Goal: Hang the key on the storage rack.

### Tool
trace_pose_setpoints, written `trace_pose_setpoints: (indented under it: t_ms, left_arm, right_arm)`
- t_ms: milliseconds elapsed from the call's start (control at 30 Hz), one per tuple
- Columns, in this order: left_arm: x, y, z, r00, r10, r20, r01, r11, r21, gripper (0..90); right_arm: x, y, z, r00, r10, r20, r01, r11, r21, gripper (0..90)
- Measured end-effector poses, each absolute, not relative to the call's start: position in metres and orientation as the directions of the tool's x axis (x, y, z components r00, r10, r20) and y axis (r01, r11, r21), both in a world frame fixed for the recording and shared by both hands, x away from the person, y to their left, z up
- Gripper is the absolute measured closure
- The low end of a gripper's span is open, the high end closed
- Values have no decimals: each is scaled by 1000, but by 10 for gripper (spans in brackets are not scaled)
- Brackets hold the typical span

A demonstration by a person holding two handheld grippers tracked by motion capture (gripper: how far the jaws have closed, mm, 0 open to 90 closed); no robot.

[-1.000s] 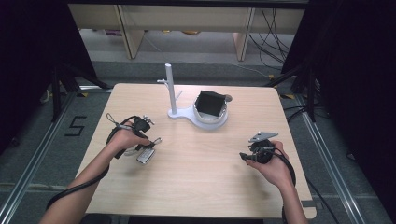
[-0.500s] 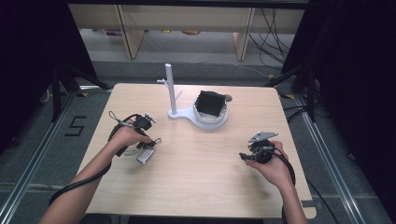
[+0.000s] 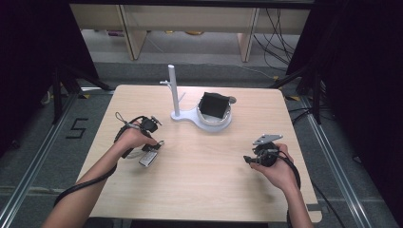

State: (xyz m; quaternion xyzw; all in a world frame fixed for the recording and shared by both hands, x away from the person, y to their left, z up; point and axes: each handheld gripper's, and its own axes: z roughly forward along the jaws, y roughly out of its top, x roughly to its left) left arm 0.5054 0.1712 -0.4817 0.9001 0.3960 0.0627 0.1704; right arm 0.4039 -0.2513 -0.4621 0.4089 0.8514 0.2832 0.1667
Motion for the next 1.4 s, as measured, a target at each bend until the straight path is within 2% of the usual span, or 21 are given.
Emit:
trace_pose_setpoints:
  t_ms: [533, 700, 867, 1267, 1333, 1367, 1400]
  left_arm:
    - [508, 171, -484, 687, 726, -21, 690, -644, 330, 564]
    - [505, 168, -484, 680, 733, -20, 696, -637, 331, 626]
    - [502, 164, -483, 683, 730, -16, 693, -642, 328, 741]
    - [497, 163, -483, 673, 739, 9, 690, -633, 351, 766]
    - [497, 165, -480, 667, 745, 1, 692, -620, 371, 783]
    - [497, 167, -479, 668, 745, -2, 689, -617, 380, 835]
    - [498, 168, -481, 662, 749, -22, 696, -604, 388, 840]
  right_arm:
    - [404, -251, -463, -608, 792, -50, 601, 501, 623, 506]
    - [404, -251, -463, -609, 792, -52, 600, 502, 622, 506]
    - [403, -249, -465, -604, 796, -43, 601, 491, 630, 506]
    - [403, -250, -464, -611, 790, -46, 604, 503, 619, 506]
    - [402, -250, -463, -605, 795, -35, 615, 495, 614, 506]
    - [403, -249, -464, -601, 799, -33, 608, 484, 629, 506]
    - [403, -249, -463, -603, 797, -34, 613, 490, 620, 506]
